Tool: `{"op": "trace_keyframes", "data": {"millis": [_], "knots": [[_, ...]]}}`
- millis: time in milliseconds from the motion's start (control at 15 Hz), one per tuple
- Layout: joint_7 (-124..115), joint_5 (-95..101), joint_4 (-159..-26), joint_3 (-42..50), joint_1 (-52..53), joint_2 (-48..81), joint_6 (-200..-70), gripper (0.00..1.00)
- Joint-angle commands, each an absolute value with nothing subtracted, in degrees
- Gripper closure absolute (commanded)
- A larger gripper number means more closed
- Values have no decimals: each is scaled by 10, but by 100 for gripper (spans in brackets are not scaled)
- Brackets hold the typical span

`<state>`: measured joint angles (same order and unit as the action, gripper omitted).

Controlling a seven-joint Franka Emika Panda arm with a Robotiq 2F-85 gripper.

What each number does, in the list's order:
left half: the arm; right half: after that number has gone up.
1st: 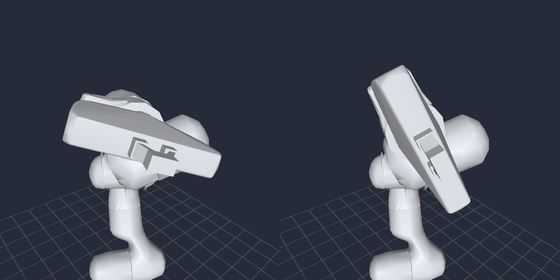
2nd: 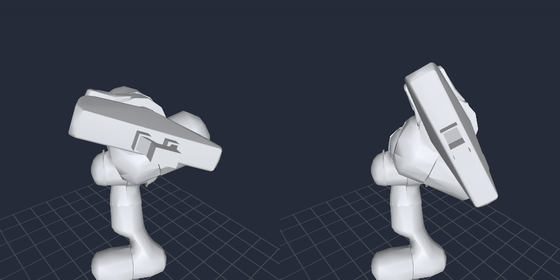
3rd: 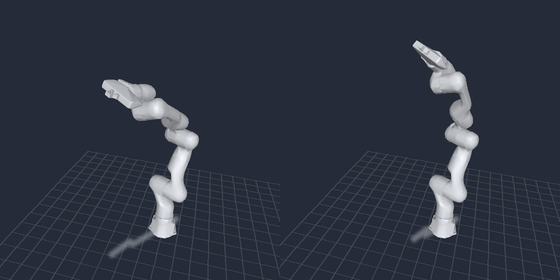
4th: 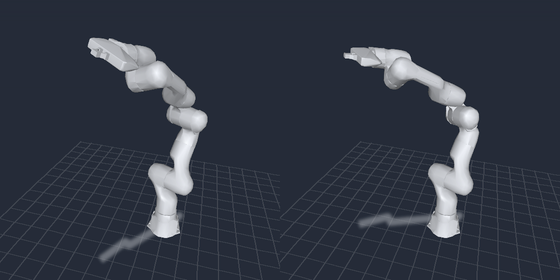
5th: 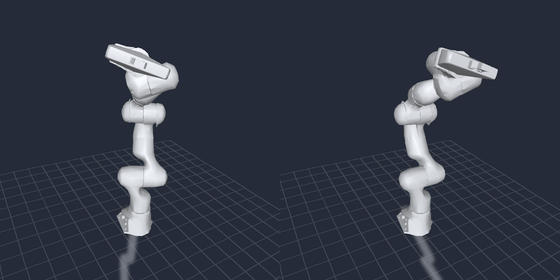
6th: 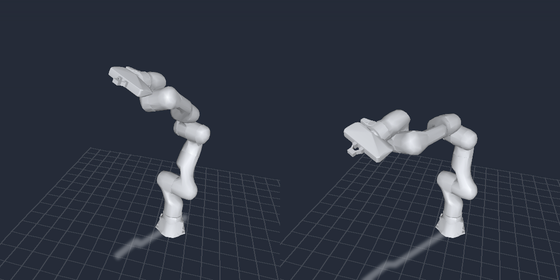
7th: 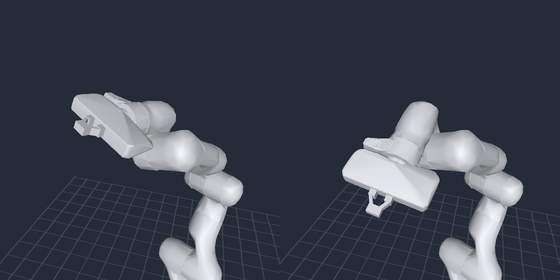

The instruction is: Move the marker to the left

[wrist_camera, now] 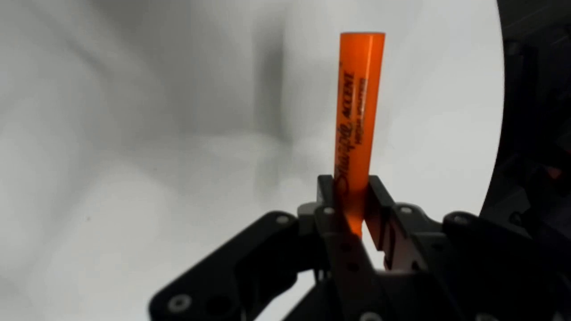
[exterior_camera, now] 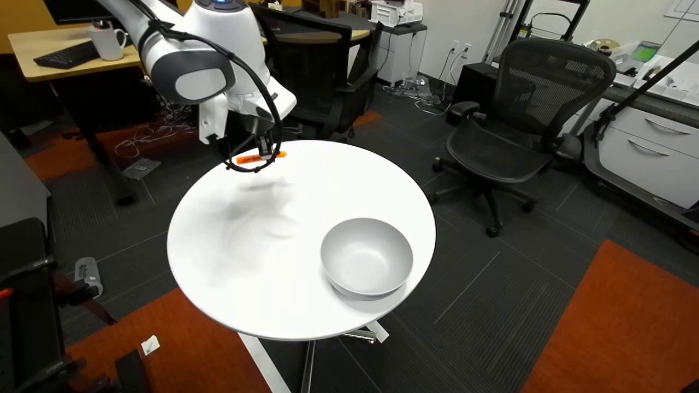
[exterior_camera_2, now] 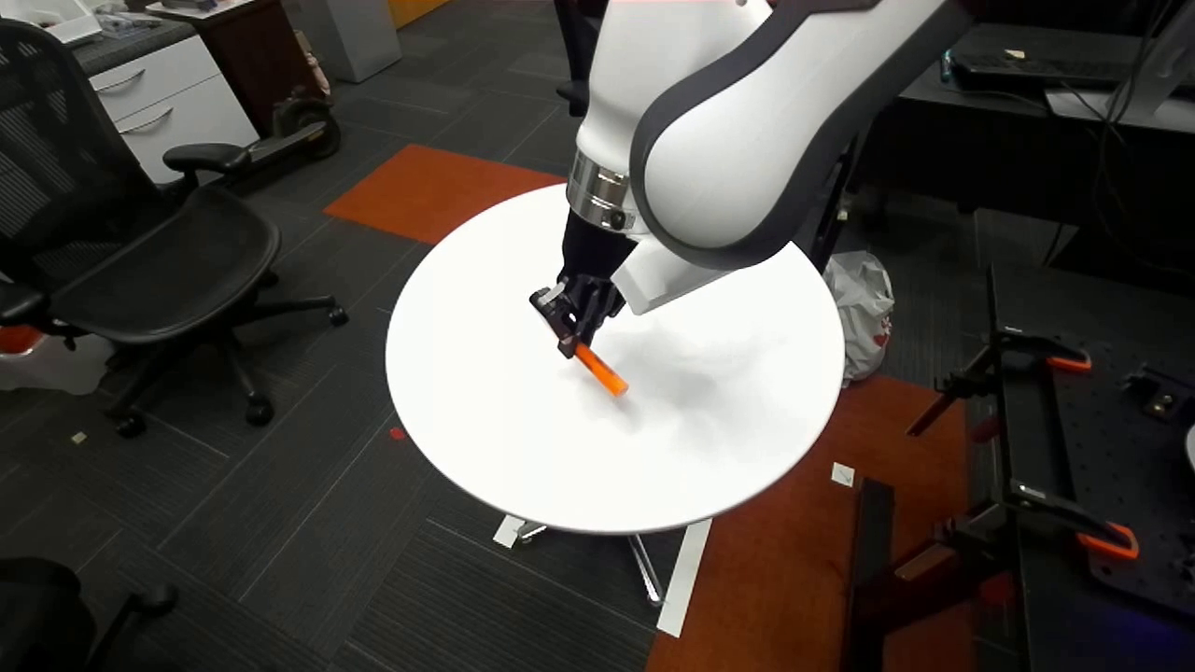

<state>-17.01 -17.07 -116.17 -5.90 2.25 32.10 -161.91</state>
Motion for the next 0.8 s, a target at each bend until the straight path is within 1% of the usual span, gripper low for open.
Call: {"op": "trace_keyframes", "data": {"millis": [0,133,333,733], "knots": [[-243,-229,-1142,-63,40,340,-1631,95],[-284,-254,-1139,-57,55,346,-1647,95],[-346,-252,-1138,-22,91,355,-1671,95],[-454,-222,-1139,49,144,370,-1668,95]]}}
